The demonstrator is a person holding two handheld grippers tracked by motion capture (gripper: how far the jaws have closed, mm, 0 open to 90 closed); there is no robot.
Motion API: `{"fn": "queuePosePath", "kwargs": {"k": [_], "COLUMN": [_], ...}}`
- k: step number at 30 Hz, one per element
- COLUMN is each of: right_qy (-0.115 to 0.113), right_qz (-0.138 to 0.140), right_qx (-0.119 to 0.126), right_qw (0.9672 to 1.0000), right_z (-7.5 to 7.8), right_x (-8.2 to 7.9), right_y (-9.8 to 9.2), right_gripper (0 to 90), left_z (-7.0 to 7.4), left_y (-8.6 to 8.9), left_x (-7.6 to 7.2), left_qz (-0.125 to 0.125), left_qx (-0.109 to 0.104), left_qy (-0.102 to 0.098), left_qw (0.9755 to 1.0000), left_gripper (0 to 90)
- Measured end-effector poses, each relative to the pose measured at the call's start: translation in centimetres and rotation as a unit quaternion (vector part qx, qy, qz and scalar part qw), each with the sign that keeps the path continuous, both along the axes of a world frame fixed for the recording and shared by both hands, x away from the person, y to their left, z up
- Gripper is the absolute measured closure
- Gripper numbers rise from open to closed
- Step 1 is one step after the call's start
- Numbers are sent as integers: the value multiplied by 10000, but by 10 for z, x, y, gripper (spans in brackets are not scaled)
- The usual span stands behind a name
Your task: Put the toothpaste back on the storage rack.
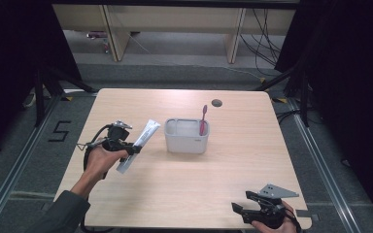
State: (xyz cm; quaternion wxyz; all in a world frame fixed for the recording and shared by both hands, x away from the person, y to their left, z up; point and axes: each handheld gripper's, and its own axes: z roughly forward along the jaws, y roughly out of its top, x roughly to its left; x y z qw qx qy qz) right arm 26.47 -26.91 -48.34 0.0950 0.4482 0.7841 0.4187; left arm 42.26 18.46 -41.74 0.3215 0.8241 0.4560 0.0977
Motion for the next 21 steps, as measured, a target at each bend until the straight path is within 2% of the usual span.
{"fn": "queuePosePath", "kwargs": {"k": [3, 4, 5, 6, 7, 8, 10, 15, 16, 17, 19, 21], "right_qy": [-24, -49, -64, -41, -43, -52, -50, -95, -81, -52, -36, -59], "right_qz": [17, 55, 43, 40, 39, 32, 58, 19, 37, 24, 28, 47], "right_qx": [2, -39, -75, -101, -101, -66, -44, -167, -73, -83, -107, -68], "right_qw": [10000, 10000, 9999, 9999, 9999, 10000, 10000, 9998, 9999, 9999, 9999, 9999], "right_z": [0, 0, 0, 0, 0, 0, 0, 0, 0, 1, 0, -1], "right_x": [0, 1, 1, 1, 1, 1, 1, 1, 1, 1, 1, 1], "right_y": [-1, -2, -3, -3, -3, -2, -2, -3, -2, -2, -3, -3], "right_gripper": [280, 280, 280, 280, 280, 280, 280, 280, 280, 280, 280, 280], "left_z": [5, 9, 10, 12, 14, 16, 19, 26, 28, 30, 35, 39], "left_y": [0, 2, 2, 2, 2, 2, 3, 1, 0, -2, -5, -9], "left_x": [-1, 0, 0, 0, -1, -1, -1, 1, 1, 2, 3, 5], "left_qz": [117, 51, 66, 79, 157, 171, 167, 153, 154, 155, 140, 140], "left_qx": [-229, -181, -221, -266, -319, -371, -461, -424, -400, -395, -418, -527], "left_qy": [-188, -158, -240, -229, -321, -311, -448, -526, -546, -602, -660, -733], "left_qw": [9995, 9997, 9994, 9994, 9989, 9987, 9978, 9976, 9976, 9973, 9968, 9958], "left_gripper": [752, 753, 753, 753, 753, 754, 754, 757, 757, 758, 758, 759]}}
